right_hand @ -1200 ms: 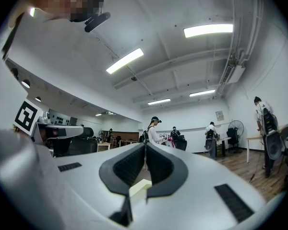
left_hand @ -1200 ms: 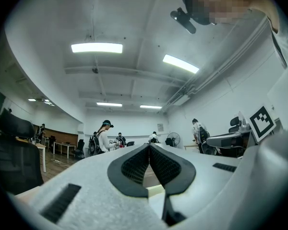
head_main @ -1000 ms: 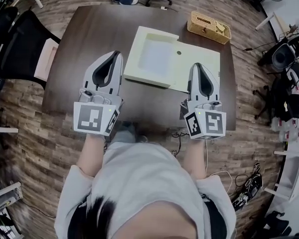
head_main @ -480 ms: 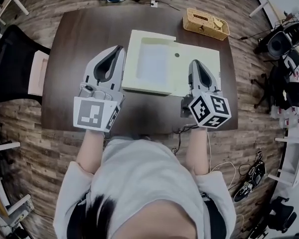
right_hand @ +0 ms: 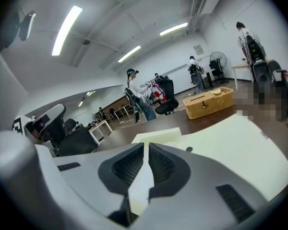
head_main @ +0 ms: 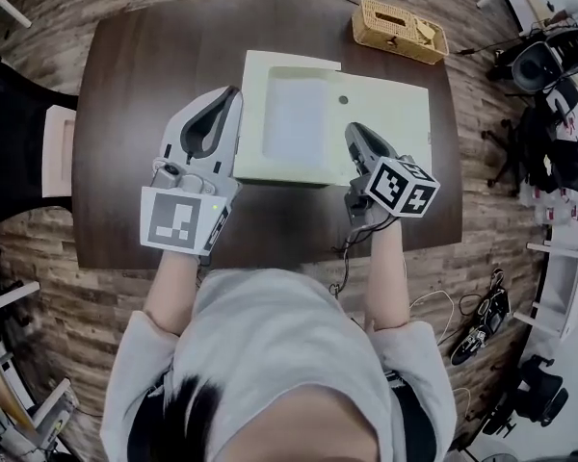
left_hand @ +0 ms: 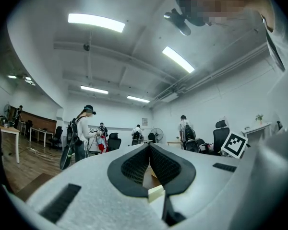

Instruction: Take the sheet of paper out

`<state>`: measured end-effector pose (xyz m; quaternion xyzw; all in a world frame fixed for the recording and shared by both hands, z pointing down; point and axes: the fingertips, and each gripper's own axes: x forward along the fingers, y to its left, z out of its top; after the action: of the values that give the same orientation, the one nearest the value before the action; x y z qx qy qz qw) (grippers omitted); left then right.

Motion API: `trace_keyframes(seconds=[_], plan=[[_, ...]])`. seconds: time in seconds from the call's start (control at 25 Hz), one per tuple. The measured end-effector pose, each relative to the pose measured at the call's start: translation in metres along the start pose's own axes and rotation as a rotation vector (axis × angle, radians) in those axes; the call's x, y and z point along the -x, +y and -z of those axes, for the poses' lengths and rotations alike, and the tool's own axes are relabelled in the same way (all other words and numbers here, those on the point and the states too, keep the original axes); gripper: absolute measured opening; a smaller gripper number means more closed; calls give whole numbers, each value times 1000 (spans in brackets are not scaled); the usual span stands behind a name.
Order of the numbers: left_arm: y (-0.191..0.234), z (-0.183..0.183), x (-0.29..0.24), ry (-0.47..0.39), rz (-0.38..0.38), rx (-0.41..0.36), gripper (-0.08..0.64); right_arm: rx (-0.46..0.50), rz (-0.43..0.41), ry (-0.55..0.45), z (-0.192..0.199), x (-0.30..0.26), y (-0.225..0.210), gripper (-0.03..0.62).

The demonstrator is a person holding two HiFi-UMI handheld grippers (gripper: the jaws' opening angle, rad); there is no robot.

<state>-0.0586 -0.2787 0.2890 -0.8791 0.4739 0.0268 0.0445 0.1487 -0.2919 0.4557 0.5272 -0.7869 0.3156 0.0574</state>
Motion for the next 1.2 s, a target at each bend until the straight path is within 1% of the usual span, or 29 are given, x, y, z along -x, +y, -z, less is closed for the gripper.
trace_keyframes(seconds=[0.2, 0.44, 0.48, 0.56, 0.68, 0.84, 0.92, 1.08, 1.2], plan=[[12, 22, -12, 35, 10, 31, 9, -48, 1, 106, 18, -32, -20, 18], [26, 45, -22, 77, 23, 51, 9, -162, -102, 231, 40, -72, -30, 21], [28, 48, -24, 83, 23, 53, 9, -174, -111, 255, 45, -79, -33, 28], [34, 53, -28, 91, 23, 58, 9, -187, -114, 301, 53, -91, -40, 79], [40, 60, -32, 106, 21, 65, 9, -207, -88, 358, 66, -106, -56, 92], [48, 71, -40, 125, 21, 70, 9, -262, -69, 403, 76, -125, -74, 106], [51, 76, -42, 132, 20, 73, 9, -275, -63, 416, 79, -133, -79, 115], [55, 84, -46, 148, 14, 93, 9, -303, -61, 421, 79, -149, -85, 133], [57, 90, -49, 155, 15, 83, 9, -318, -48, 427, 78, -161, -90, 141]])
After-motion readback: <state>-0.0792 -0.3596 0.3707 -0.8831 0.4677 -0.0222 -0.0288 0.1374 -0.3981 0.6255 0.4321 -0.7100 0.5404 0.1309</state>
